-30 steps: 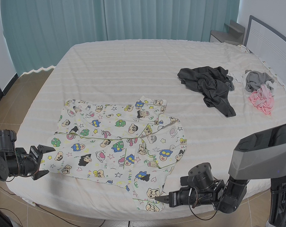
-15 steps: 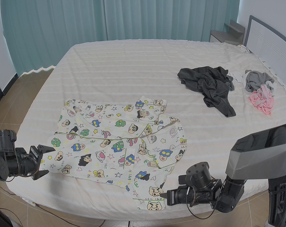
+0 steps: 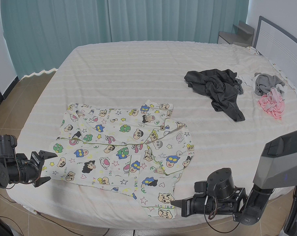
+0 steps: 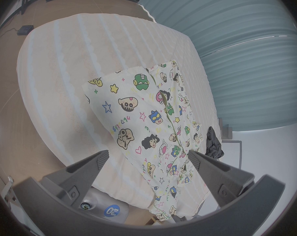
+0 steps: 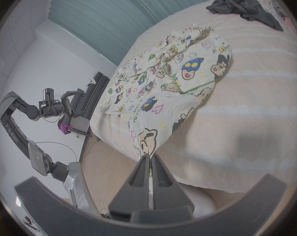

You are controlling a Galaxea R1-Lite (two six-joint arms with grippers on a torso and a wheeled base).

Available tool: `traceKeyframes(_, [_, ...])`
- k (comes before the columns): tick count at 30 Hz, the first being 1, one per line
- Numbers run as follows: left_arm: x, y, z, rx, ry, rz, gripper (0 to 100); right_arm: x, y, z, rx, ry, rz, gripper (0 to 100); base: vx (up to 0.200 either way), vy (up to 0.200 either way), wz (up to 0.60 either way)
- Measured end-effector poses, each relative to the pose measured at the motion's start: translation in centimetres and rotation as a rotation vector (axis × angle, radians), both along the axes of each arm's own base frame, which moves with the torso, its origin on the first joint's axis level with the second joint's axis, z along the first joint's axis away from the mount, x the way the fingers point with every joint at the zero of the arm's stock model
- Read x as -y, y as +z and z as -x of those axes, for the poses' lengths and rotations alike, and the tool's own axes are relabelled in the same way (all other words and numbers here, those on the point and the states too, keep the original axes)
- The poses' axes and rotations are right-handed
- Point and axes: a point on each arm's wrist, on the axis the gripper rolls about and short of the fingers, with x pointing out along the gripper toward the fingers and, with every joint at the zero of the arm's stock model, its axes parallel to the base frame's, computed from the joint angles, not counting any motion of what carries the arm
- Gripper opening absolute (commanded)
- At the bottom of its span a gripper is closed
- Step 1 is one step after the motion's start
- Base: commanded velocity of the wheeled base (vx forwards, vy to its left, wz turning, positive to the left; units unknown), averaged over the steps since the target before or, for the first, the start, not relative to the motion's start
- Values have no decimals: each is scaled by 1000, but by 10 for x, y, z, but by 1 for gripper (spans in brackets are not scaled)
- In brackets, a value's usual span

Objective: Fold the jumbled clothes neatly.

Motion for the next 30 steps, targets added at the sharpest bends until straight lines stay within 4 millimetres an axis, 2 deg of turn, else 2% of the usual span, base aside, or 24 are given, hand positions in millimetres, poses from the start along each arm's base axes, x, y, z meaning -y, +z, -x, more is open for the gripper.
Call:
traceKeyframes(7, [0, 0, 0, -1, 1, 0, 100, -6, 14, 7, 44, 16, -14, 0, 0, 0, 0])
traceKeyframes(8, [0, 0, 0, 0, 1, 0, 100, -8, 16, 8, 47, 23, -16, 100, 0, 0, 0])
traceKeyframes(22, [0, 1, 0, 2, 1, -1, 100, -24, 24, 6, 38, 58, -7, 100, 0, 0, 0])
traceKeyframes(30, [0, 0, 0, 2, 2, -2, 100, -28, 17, -14, 8, 21, 19, 100, 0, 0, 0])
